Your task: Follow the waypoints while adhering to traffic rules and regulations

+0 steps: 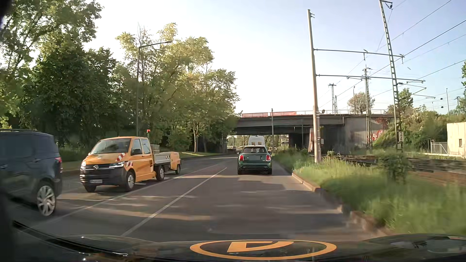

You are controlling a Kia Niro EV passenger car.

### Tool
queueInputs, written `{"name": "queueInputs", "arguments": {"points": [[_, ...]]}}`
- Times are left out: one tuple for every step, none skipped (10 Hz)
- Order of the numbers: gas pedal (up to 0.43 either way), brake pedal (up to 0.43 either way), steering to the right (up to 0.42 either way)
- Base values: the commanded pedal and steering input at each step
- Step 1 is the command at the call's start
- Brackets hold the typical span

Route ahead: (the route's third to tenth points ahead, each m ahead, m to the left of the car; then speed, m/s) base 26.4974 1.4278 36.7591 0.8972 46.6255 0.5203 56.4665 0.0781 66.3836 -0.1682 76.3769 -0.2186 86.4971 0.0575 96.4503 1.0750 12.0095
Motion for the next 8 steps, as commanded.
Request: {"name": "queueInputs", "arguments": {"points": [[0.177, 0.0, 0.0], [0.177, 0.0, 0.0], [0.177, 0.0, 0.0], [0.177, 0.0, 0.0], [0.177, 0.0, 0.001], [0.177, 0.0, 0.002], [0.177, 0.0, 0.003], [0.177, 0.0, 0.003]]}}
